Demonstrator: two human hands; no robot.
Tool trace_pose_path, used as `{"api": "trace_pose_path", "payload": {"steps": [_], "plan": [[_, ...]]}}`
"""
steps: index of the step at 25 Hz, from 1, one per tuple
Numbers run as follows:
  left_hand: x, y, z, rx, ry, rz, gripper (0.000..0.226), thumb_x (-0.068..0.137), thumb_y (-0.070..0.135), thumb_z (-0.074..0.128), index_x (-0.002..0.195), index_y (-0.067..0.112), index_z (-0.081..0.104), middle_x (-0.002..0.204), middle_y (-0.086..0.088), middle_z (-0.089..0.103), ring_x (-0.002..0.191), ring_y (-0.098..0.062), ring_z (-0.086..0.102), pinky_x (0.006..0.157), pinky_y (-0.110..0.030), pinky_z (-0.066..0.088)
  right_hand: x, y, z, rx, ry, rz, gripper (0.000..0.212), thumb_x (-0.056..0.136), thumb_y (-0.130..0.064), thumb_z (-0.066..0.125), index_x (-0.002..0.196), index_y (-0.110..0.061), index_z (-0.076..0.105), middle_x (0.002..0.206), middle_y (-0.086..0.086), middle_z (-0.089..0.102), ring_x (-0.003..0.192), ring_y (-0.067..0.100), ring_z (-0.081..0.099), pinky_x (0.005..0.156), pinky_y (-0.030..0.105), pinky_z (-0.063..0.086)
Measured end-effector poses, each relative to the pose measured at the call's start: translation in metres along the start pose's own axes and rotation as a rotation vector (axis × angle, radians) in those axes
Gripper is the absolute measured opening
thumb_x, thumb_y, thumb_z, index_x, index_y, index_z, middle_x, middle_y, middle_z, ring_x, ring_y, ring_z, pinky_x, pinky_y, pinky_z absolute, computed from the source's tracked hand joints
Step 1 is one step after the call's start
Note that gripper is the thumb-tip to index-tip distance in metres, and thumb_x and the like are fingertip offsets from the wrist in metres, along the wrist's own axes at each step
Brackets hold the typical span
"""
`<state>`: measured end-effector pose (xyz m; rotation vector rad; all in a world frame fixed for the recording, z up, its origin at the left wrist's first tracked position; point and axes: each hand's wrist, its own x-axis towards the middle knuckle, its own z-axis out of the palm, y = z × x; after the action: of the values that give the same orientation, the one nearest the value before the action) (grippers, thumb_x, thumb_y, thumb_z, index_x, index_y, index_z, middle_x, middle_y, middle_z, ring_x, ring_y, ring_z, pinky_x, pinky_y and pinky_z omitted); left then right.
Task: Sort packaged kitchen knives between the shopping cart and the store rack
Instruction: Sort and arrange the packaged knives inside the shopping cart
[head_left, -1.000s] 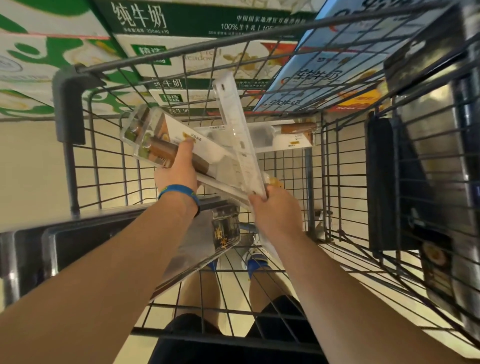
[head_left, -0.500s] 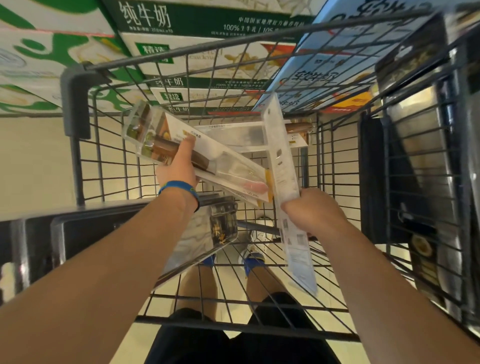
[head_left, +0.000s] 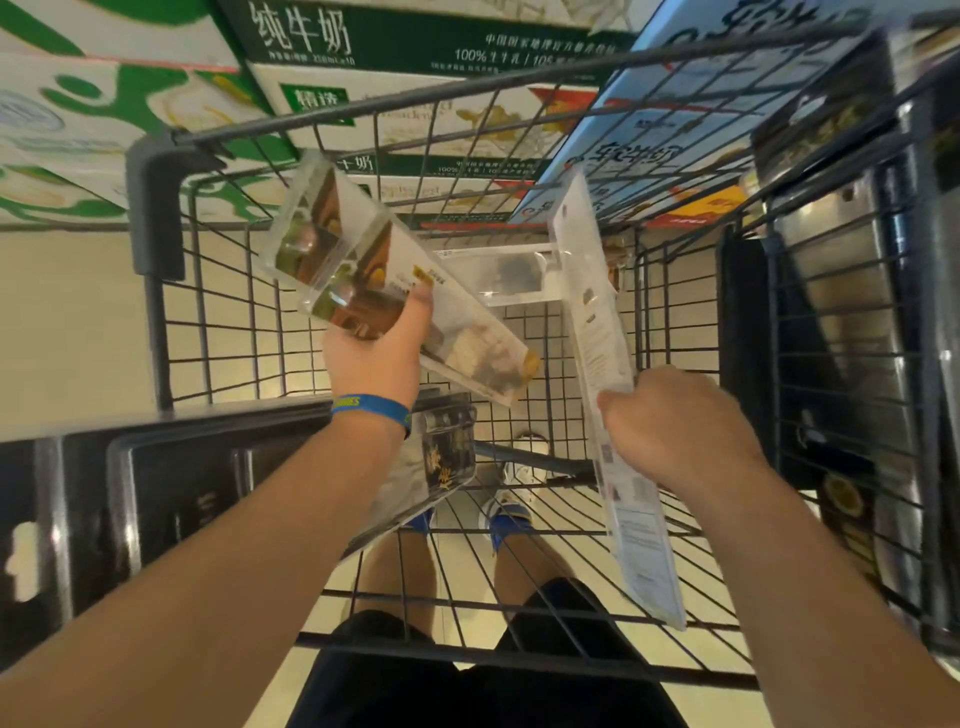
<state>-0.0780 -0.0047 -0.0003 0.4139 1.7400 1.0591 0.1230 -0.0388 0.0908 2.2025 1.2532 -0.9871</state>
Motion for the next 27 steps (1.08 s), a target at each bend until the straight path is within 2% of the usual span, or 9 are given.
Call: {"api": "trace_pose_path", "payload": {"steps": [4,6,8,12,15,17,19,21,27], "plan": [[-0.014,0.002,-0.004,-0.013,-0.052,0.098,0.014,0.078,0.027,0.082,0.075,0.032,0.07,0.075,0.025,0.072,0.075,0.007,0.068,0.066,-0.007,0.05,0.005,0.005,-0.001,0.211,-0.088,0.003,0.028,0.101,-0.04,0.054,0.111,-0.019,0.07,0.103,-0.001,0.074,0.073,0.011,0.069,0.062,0.029,0.062],[-0.013,-0.002,-0.009,-0.038,-0.051,0.117,0.014,0.08,0.024,0.081,0.077,0.034,0.073,0.078,0.026,0.072,0.078,0.008,0.068,0.068,-0.006,0.049,0.008,0.006,0.01,0.238,-0.055,0.008,0.029,0.102,-0.042,0.053,0.113,-0.021,0.07,0.112,0.0,0.075,0.071,0.008,0.067,0.058,0.027,0.059],[-0.01,0.0,-0.012,-0.042,-0.05,0.134,0.015,0.083,0.02,0.08,0.084,0.03,0.068,0.08,0.026,0.073,0.08,0.007,0.069,0.071,-0.007,0.05,0.006,0.011,0.025,0.232,0.013,0.002,0.029,0.103,-0.045,0.05,0.109,-0.023,0.069,0.116,0.0,0.074,0.068,0.004,0.062,0.051,0.021,0.051],[-0.003,0.005,-0.009,-0.046,-0.013,0.128,0.023,0.084,0.015,0.079,0.086,0.03,0.06,0.074,0.03,0.07,0.076,0.01,0.067,0.07,-0.008,0.05,-0.002,0.014,0.043,0.504,0.118,0.033,0.02,0.105,-0.045,0.05,0.099,-0.028,0.06,0.119,0.002,0.072,0.071,0.004,0.061,0.062,0.03,0.06],[-0.004,0.005,-0.009,-0.085,0.041,0.065,0.024,0.081,0.022,0.082,0.085,0.027,0.059,0.067,0.033,0.067,0.068,0.014,0.065,0.061,-0.004,0.048,-0.016,0.016,0.044,0.429,0.265,-0.05,0.028,0.105,-0.044,0.048,0.104,-0.021,0.064,0.121,0.003,0.072,0.078,0.005,0.06,0.055,0.013,0.045],[-0.002,0.004,-0.011,-0.093,0.058,0.041,0.026,0.079,0.027,0.084,0.087,0.026,0.059,0.068,0.032,0.068,0.069,0.013,0.066,0.06,-0.004,0.048,-0.035,0.023,0.043,0.424,0.366,-0.106,0.034,0.101,-0.05,0.045,0.104,-0.023,0.064,0.116,0.001,0.074,0.082,0.007,0.062,0.053,0.007,0.043],[0.002,0.003,-0.013,-0.098,0.056,0.029,0.025,0.078,0.029,0.084,0.091,0.026,0.062,0.073,0.027,0.071,0.074,0.009,0.068,0.063,-0.006,0.049,-0.053,0.026,0.038,0.631,0.324,-0.115,0.023,0.097,-0.055,0.045,0.102,-0.039,0.061,0.12,-0.008,0.071,0.093,0.008,0.068,0.059,0.013,0.053],[0.003,0.003,-0.012,-0.108,0.052,0.036,0.026,0.077,0.029,0.084,0.093,0.026,0.063,0.076,0.026,0.072,0.077,0.007,0.069,0.065,-0.006,0.05,-0.058,0.021,0.026,0.89,0.256,-0.098,0.009,0.1,-0.046,0.051,0.099,-0.05,0.059,0.124,-0.016,0.068,0.106,0.007,0.068,0.065,0.019,0.058],[0.001,0.005,-0.012,-0.086,0.028,0.054,0.019,0.078,0.025,0.083,0.085,0.029,0.066,0.077,0.026,0.073,0.078,0.006,0.07,0.066,-0.008,0.051,-0.048,-0.029,-0.003,1.084,0.142,-0.248,0.012,0.103,-0.032,0.056,0.095,-0.035,0.064,0.096,-0.019,0.074,0.085,-0.014,0.068,0.05,0.005,0.048]]}}
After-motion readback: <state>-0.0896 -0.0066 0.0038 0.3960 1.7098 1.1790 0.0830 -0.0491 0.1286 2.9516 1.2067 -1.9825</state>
